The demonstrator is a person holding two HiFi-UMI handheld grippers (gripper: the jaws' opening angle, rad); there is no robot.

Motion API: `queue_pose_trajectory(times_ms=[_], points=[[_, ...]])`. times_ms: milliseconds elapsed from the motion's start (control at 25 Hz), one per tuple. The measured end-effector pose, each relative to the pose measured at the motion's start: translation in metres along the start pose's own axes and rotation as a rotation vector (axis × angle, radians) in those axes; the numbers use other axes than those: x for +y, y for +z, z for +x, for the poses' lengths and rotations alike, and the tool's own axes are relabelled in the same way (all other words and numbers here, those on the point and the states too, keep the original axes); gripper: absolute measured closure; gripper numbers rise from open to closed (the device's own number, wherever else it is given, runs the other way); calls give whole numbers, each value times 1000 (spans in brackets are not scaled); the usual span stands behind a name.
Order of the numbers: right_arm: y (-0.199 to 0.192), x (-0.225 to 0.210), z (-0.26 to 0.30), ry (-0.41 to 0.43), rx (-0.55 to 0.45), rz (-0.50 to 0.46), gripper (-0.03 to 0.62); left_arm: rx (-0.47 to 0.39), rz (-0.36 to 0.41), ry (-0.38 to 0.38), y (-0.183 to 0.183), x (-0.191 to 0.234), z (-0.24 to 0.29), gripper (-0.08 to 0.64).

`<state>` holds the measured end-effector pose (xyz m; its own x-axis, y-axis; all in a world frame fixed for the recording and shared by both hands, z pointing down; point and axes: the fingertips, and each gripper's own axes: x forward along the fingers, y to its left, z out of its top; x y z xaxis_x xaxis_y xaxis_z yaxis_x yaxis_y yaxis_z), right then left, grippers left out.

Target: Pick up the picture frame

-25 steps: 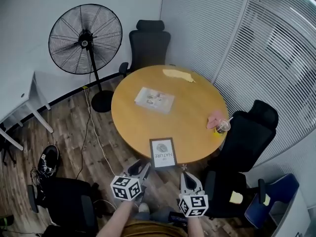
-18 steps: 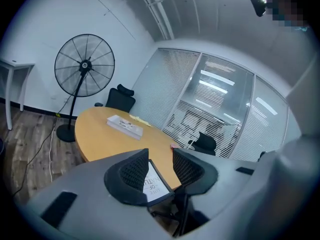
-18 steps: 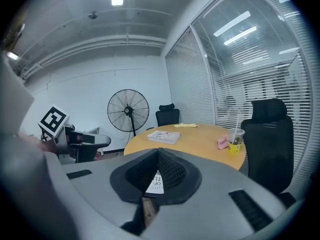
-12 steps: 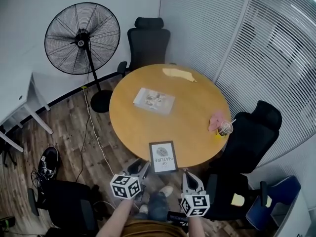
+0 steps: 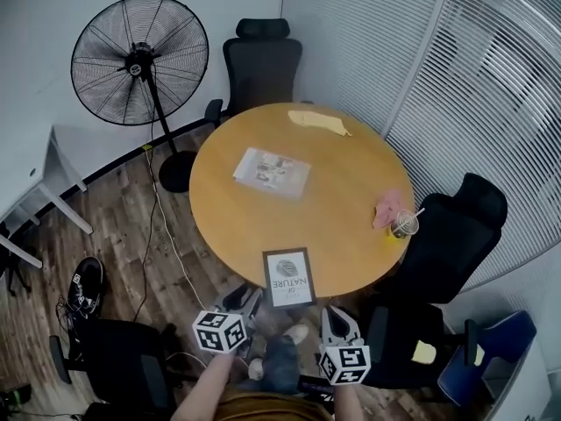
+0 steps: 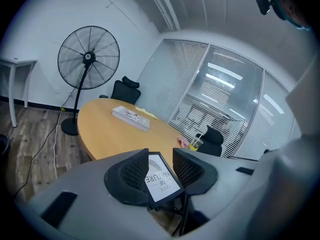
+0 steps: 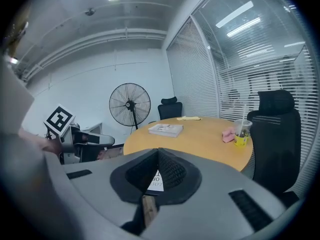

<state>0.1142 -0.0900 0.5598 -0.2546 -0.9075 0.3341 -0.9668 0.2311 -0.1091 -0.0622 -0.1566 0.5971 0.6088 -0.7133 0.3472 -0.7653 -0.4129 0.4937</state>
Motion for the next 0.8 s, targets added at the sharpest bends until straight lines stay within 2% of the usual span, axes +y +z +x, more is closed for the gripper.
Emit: queue_pose_trajectory(times_ms=[280, 800], points=[[-17, -5, 18, 13, 75, -85, 580, 71, -18, 12, -22, 8, 18, 397], [-51, -24, 45, 40, 179, -65, 580, 238, -92, 24, -74, 23, 56, 383]])
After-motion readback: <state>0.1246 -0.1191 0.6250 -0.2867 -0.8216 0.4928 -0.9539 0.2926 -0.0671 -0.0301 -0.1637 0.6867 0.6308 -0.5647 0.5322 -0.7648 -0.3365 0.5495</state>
